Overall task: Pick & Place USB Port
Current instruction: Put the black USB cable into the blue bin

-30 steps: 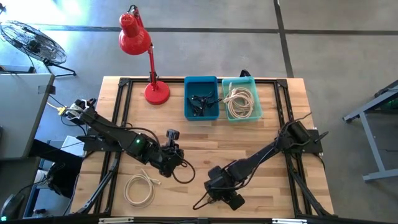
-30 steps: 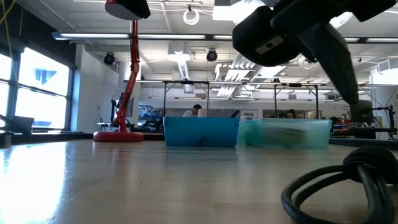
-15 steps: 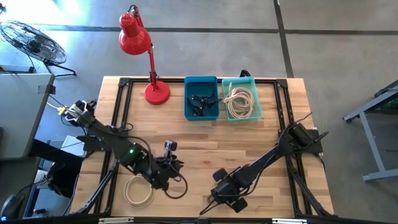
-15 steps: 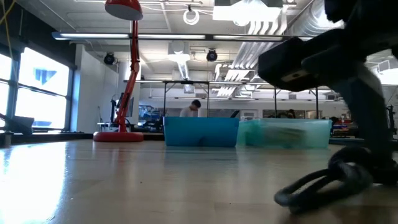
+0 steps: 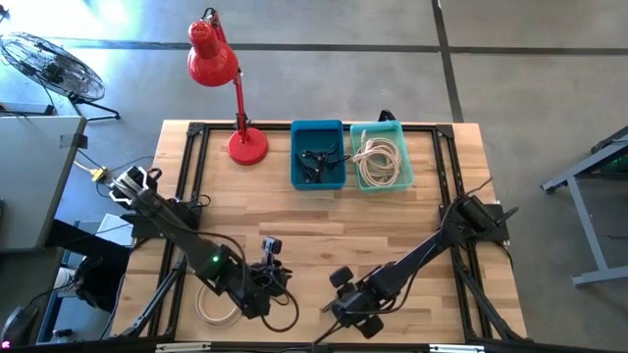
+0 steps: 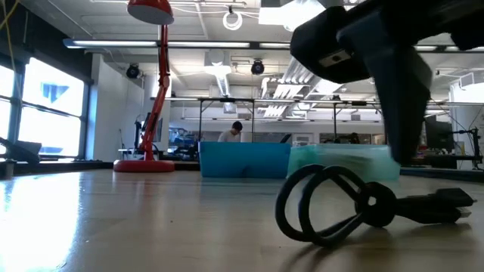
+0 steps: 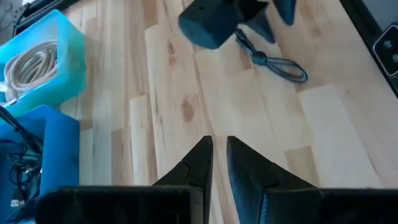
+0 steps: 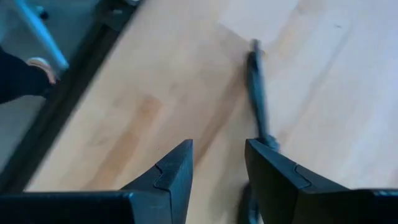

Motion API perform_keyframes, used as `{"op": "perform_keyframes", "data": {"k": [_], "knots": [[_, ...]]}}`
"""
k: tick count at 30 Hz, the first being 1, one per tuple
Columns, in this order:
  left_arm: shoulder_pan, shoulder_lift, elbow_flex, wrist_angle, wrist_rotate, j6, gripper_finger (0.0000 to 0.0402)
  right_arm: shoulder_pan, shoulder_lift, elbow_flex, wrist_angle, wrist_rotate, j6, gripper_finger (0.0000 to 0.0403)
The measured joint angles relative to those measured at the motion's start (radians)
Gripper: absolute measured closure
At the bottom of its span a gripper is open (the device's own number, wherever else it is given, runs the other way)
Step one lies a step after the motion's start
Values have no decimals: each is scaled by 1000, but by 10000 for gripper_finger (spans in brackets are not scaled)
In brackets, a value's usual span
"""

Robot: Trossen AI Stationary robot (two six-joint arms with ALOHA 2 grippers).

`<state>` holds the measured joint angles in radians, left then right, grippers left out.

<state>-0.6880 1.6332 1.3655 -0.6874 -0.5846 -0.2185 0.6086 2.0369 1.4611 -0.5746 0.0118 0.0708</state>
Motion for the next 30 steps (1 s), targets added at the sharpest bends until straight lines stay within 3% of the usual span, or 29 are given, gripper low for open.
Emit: {"op": "perform_keyframes", "data": {"k": [6,25,30], "knots": [[0,26,0,67,19,-1,357,-22,0,-3,-33,89,-7,265],[0,29,0,114,6,-15,357,-38,31,-5,-28,53,59,265],[0,29,0,110,66,-15,357,-45,77,-2,-8,39,53,265]]}}
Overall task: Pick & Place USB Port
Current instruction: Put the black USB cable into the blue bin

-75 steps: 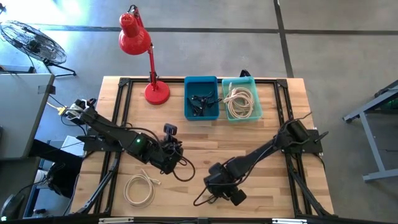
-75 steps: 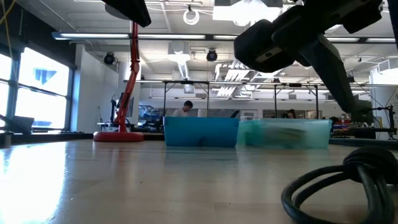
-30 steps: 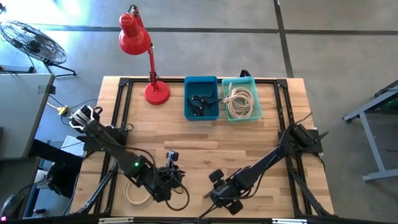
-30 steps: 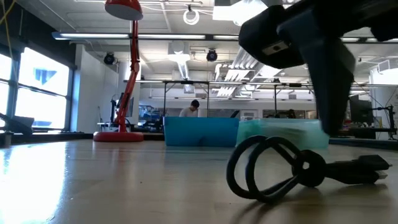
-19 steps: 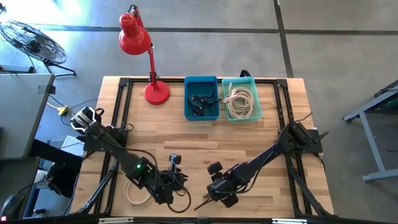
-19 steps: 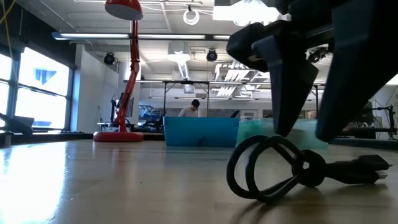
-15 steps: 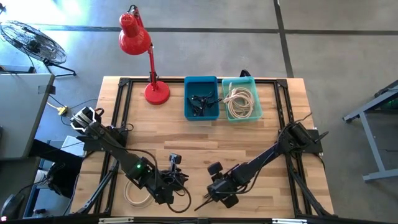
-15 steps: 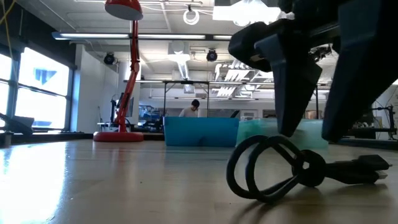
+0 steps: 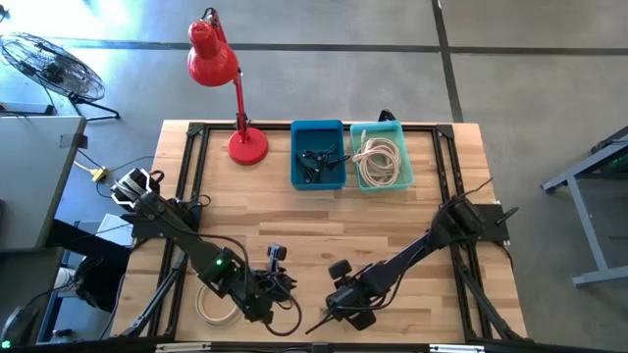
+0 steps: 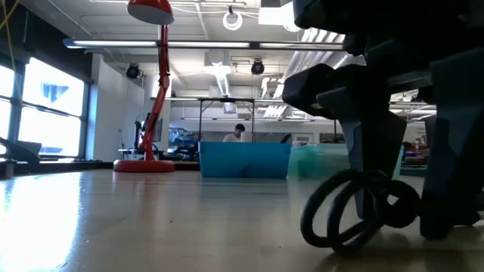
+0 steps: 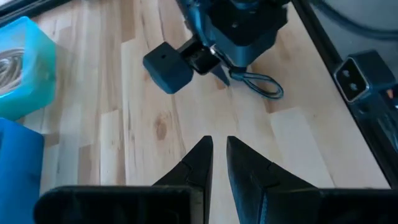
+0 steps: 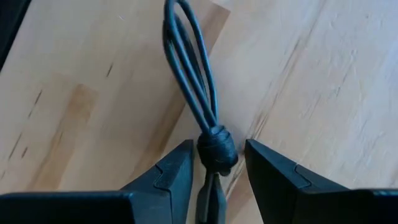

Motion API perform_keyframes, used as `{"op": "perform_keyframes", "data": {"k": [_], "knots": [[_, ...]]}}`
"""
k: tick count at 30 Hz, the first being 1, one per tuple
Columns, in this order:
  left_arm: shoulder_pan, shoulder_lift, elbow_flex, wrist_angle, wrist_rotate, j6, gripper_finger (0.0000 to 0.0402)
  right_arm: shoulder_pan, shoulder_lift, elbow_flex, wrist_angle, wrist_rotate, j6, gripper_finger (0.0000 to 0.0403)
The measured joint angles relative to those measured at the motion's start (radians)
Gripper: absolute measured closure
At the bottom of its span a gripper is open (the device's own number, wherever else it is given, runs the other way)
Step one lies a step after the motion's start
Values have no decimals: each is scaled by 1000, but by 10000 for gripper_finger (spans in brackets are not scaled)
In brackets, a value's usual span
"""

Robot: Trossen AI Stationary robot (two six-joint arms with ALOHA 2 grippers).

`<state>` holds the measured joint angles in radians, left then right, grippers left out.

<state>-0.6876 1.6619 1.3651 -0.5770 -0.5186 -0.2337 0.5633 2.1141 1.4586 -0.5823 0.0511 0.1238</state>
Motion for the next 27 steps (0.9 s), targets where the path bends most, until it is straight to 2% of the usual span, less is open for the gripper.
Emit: {"op": "perform_keyframes", "data": {"k": [4,7,14,21,27], "knots": [[0,0,0,-1,35,0,357,-8,26,3,5,-4,6,267],[0,0,0,-1,48,0,357,-10,31,3,6,0,25,282],[0,0,0,-1,32,0,357,-9,33,2,28,13,34,380],[1,0,0,-1,31,2,357,22,38,36,-12,106,44,384],[1,0,0,-31,-70,112,357,61,50,136,-162,272,26,384]]}}
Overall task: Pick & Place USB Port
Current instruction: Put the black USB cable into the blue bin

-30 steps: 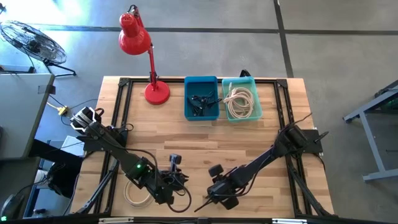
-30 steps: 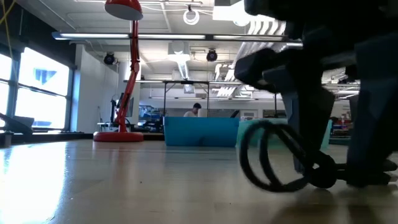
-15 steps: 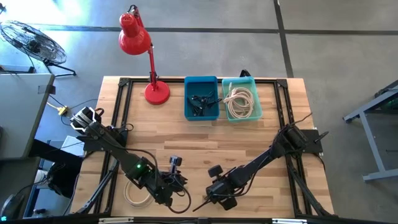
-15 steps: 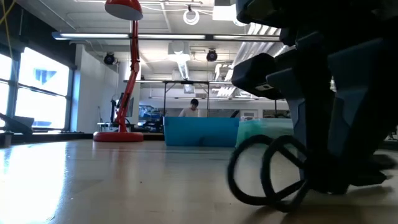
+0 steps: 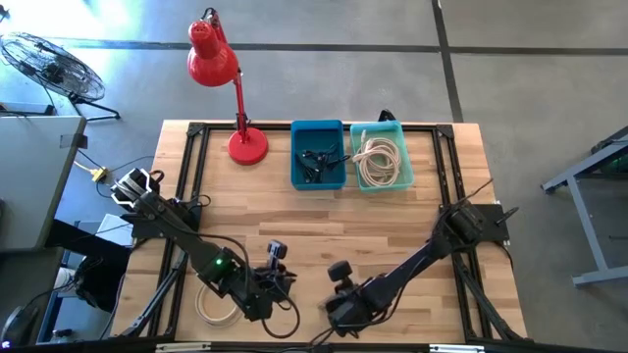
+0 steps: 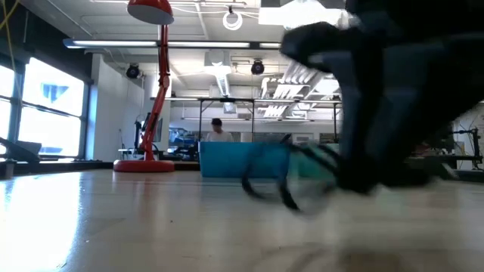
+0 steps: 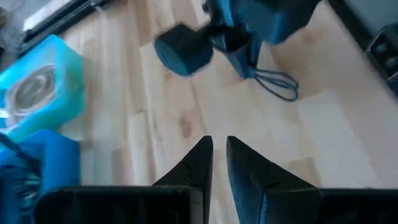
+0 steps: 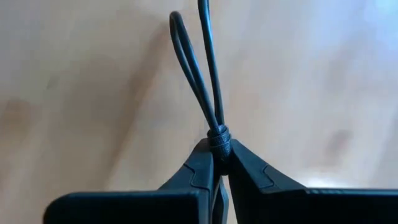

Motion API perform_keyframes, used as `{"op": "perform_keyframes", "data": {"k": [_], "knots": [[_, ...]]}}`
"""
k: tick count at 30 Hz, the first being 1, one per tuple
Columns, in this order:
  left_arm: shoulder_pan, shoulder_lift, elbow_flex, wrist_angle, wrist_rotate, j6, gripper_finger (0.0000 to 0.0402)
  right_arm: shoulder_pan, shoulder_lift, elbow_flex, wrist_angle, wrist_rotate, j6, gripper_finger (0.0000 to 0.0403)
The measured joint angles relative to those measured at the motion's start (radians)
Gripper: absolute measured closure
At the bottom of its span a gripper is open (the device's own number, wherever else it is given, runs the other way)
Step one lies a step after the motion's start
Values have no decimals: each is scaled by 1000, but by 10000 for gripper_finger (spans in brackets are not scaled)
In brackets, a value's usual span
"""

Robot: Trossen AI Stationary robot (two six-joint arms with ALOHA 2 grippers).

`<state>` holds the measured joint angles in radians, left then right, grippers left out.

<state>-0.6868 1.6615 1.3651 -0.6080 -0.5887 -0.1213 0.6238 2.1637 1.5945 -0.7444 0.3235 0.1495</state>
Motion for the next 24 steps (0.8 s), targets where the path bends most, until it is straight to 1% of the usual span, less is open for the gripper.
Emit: {"op": "perform_keyframes", "data": {"k": [4,7,8,10,13,14,16,19,22,24], "knots": [[14,0,0,-14,-23,49,357,21,-5,78,-91,107,1,384],[24,0,0,-23,-22,65,357,43,-5,129,-157,157,14,384],[28,0,0,-21,-11,65,357,50,-5,149,-175,169,24,384],[33,0,0,1,57,80,357,67,-6,188,-219,191,48,384],[33,11,-1,95,157,164,357,99,-6,241,-264,218,76,384],[32,13,-1,118,166,194,357,112,-6,260,-275,228,85,384],[32,22,-1,171,179,239,357,140,-8,296,-294,213,104,384],[32,36,-3,179,156,253,357,182,-8,344,-309,204,156,384],[46,63,1,220,159,270,357,229,-9,385,-330,218,197,384],[47,86,-2,257,196,339,357,258,-10,408,-335,233,230,384]]}}
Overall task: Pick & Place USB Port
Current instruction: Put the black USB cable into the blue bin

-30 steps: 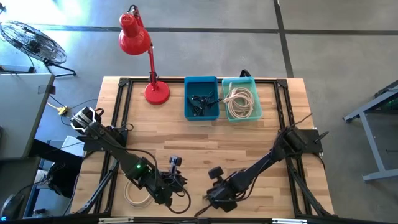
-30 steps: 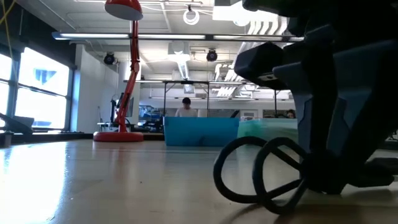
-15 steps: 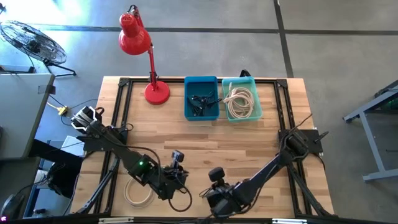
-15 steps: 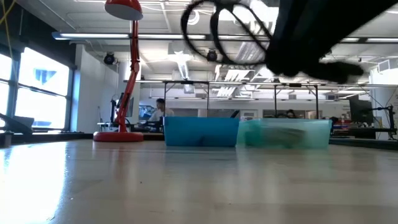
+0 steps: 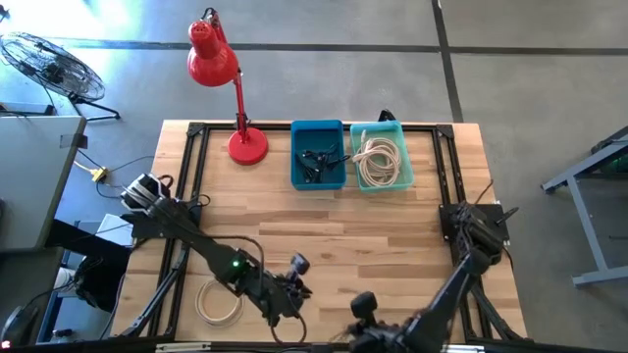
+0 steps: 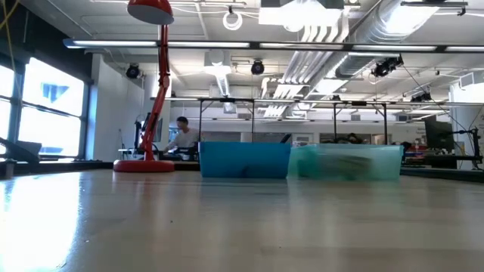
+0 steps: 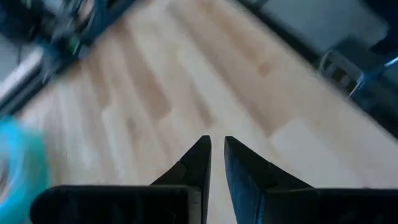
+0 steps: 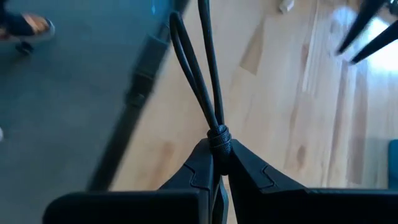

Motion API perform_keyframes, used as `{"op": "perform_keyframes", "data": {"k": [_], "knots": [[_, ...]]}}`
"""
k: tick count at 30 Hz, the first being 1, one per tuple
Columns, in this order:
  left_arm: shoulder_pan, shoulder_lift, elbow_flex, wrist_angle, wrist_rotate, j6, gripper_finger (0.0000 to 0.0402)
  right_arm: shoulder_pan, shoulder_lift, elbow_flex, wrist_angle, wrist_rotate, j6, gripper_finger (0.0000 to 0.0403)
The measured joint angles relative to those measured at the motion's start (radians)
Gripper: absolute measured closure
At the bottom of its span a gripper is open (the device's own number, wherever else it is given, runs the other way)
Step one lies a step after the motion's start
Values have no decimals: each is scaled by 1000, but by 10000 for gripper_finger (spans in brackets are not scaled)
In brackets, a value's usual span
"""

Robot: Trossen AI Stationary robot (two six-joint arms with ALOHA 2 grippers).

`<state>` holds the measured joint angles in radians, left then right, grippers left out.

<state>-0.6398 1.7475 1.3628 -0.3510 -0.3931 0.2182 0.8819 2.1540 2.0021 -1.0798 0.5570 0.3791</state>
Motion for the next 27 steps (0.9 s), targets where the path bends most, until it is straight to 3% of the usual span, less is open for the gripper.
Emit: {"op": "perform_keyframes", "data": {"k": [5,10,21,27], "knots": [[-1,78,1,216,90,123,357,59,0,36,0,50,44,384],[5,141,2,307,183,119,348,94,0,40,1,64,77,381],[41,166,2,417,178,-65,208,107,-1,31,3,86,64,384],[35,166,2,631,238,-35,180,91,-1,31,9,125,21,384]]}}
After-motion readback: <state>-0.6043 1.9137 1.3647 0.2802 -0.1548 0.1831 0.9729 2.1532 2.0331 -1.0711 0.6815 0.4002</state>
